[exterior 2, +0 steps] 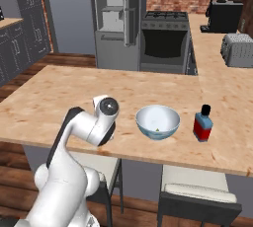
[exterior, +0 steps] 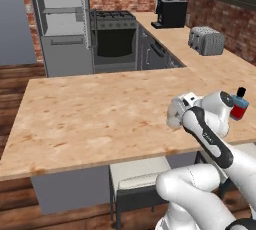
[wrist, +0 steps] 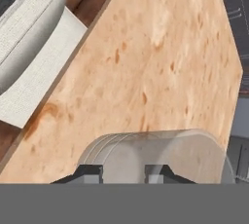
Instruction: There is a bowl on the dining counter. Grab a lemon wedge from the fridge and place it in the bowl. Then get the liquor bottle and glass cup from the cabinet and place them next to the bowl.
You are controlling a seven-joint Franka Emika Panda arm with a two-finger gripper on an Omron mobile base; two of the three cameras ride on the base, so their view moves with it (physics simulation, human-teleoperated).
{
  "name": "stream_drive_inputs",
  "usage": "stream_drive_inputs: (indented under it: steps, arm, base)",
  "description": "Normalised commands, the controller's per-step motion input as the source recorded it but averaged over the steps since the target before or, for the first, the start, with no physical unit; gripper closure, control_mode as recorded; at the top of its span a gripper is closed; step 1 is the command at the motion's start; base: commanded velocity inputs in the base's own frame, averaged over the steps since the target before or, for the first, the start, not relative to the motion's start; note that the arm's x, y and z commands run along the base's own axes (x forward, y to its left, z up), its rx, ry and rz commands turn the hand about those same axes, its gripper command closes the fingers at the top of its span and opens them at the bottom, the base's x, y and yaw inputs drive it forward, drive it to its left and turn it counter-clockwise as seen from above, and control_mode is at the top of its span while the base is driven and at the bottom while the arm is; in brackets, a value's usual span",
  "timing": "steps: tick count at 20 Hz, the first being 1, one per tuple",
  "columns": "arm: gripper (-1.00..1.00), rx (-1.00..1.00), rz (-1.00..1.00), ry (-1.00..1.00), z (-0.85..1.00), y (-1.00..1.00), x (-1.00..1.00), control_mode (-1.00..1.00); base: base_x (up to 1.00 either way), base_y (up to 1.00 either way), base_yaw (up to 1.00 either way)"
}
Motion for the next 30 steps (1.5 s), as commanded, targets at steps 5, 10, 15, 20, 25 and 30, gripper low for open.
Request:
stream_drive_inputs:
  steps: [5, 10, 15, 20, 25, 30]
  arm:
    - [1.00, 0.00, 0.00, 0.03, -0.33, 0.00, 0.41, -1.00]
    - [1.00, 0.00, 0.00, 0.01, -0.28, 0.00, 0.37, -1.00]
    - [1.00, 0.00, 0.00, 0.01, -0.25, 0.00, 0.30, -1.00]
    - [1.00, 0.01, 0.00, 0.04, -0.21, -0.02, 0.09, -1.00]
    - [1.00, 0.04, 0.00, 0.00, -0.15, -0.09, 0.00, -1.00]
    - [1.00, 0.01, 0.00, 0.00, -0.24, -0.07, 0.03, -1.00]
  base:
    - [0.00, 0.00, 0.00]
    - [0.00, 0.00, 0.00]
    - [0.00, 0.00, 0.00]
    - [0.00, 0.00, 0.00]
    - [0.00, 0.00, 0.00]
    - [0.00, 0.00, 0.00]
